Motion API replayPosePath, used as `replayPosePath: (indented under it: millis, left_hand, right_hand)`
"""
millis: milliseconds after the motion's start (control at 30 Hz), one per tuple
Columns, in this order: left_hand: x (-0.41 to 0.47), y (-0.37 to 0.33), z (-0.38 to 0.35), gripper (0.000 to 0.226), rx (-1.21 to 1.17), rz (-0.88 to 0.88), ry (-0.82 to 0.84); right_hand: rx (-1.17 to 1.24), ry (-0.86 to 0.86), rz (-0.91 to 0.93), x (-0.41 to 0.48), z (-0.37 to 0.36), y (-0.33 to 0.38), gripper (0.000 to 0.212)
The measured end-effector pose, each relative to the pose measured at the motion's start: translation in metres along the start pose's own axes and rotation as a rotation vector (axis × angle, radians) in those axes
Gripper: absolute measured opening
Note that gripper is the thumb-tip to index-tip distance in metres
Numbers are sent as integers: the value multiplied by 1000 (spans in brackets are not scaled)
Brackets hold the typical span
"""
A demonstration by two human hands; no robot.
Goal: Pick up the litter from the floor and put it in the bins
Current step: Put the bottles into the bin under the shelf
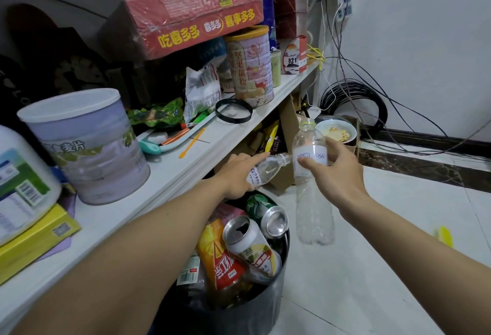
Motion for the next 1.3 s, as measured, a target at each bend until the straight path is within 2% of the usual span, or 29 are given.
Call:
replayPosePath:
  millis: [167,333,567,733,900,1000,1133,1233,1300]
  left_hand:
    - [-4,21,-10,85,108,95,69]
    - [-5,28,-12,76,74,172,104]
    - [-20,4,0,72,5,121,10]
    - [-59,-20,20,68,-186,46,-124]
    - [-100,-33,35,65,-193,-21,-202]
    - [-118,-33,46,65,-143,-29,-245]
    - [-138,-28,58,65,-34,-22,-291]
    - [-148,-27,62,64,-1,-29,-306]
    - [-152,-24,60,64,20,-29,-303]
  right_hand:
    - [-3,8,11,-2,-3,-4,58]
    - [-5,14,22,-3,-6,-4,56]
    - [-16,34,39,-7,-8,9,72]
    - [-39,43,58,-10,-7,28,65]
    - [-26,49,7,-10,-9,37,53]
    - [45,93,-91,-11,-22,35,58]
    - [137,208,-187,-14,-57,31,55]
    - [86,294,-227,-18,-83,24,72]
    - [23,351,-218,-21,-95,23,65]
Point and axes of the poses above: each hand's wrist, its own x-axis towards the middle knuckle, its own z-axis out of the back of the hand, y = z × x, the point moved 6 cm from there along x, towards the middle knuckle, and after that the axes turned 6 degrees about z, right-handed, at the moved point
